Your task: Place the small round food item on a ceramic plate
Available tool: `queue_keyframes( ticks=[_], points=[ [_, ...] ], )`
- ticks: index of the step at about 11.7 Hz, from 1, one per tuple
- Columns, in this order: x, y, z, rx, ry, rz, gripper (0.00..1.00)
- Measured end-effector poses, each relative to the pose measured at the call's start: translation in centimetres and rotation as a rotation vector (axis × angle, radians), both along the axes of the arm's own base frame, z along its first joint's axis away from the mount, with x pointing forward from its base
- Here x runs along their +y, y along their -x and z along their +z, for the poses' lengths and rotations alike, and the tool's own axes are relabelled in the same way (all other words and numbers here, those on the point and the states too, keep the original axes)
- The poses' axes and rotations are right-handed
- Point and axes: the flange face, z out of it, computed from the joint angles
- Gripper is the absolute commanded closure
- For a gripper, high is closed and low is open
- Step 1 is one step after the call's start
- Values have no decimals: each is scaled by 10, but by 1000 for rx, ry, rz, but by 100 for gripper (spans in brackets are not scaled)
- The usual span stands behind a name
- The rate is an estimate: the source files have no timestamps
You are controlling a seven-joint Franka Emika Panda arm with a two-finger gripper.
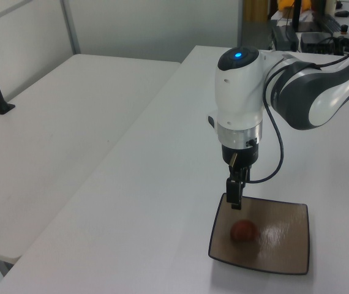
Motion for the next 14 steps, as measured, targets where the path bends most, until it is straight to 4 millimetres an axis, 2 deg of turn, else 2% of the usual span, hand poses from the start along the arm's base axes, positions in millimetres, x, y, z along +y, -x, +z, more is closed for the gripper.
queue_keyframes(
  ticks=[4,5,6,9,12,14],
  points=[
    [-22,-13,3,-25,75,-9,0],
    [-34,-15,10,-8,107,-21,0],
    [-55,-18,23,18,148,-12,0],
    [-143,-24,70,197,187,101,0],
    [-227,-27,106,178,196,14,0],
    [-288,-34,128,124,115,-61,0]
  ],
)
